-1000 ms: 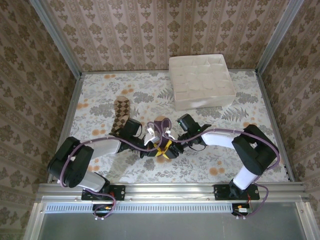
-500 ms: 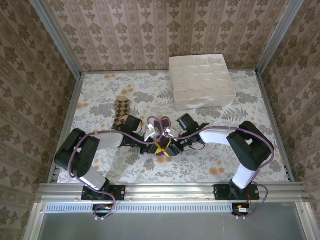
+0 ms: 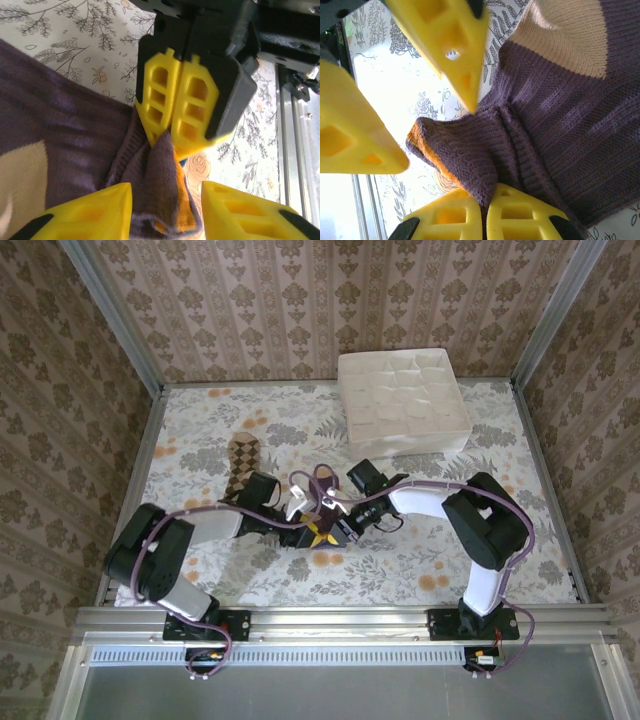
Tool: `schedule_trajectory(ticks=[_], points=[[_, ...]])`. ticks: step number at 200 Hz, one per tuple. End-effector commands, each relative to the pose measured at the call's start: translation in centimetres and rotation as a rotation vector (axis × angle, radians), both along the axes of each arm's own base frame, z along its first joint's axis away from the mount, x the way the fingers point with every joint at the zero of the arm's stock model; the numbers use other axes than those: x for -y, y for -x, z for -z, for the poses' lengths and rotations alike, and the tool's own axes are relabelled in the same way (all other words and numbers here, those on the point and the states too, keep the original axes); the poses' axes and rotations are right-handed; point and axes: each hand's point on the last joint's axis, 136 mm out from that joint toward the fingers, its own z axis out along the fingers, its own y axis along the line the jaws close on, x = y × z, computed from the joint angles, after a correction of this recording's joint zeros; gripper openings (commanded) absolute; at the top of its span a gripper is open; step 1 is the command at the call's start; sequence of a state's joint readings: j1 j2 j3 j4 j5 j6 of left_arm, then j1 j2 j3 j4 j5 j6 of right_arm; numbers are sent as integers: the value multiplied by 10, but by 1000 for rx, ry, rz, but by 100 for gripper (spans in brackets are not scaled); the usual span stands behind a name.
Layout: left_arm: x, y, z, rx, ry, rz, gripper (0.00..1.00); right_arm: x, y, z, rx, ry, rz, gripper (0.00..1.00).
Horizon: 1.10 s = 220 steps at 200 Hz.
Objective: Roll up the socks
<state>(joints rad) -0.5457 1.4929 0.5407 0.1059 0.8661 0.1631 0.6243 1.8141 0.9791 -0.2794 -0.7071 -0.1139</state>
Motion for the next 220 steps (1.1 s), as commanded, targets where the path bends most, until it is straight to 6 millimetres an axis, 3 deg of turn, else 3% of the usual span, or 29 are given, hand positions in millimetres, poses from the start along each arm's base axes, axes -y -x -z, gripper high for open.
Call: schedule_trajectory(ticks=[1,33,75,114,146,185,200,214,220], points=[[-4,-16,-20,142,78,-125,47,8,1,9,-63,71,30,0],[-8,-16,-30,261,147,-188,51,4,2,7,-89,52,32,0],[5,-5,-19,250,130,-156,53,1,2,4,-109,35,42,0],[16,-11,-8,217,104,-153,51,1,3,3,-119,27,53,0],[20,-10,-3,186,103,-137,39,2,5,2,-123,17,69,0],[25,-8,-3,135,116,-124,0,3,2,-2,-127,-4,105,0],[24,-8,-2,120,114,-140,0,3,-1,-6,-124,-21,125,0],[21,-11,-1,111,108,-180,0,3,-3,-9,-114,-27,136,17],[19,-13,-1,112,104,-197,0,4,-5,-9,-105,-23,144,29]])
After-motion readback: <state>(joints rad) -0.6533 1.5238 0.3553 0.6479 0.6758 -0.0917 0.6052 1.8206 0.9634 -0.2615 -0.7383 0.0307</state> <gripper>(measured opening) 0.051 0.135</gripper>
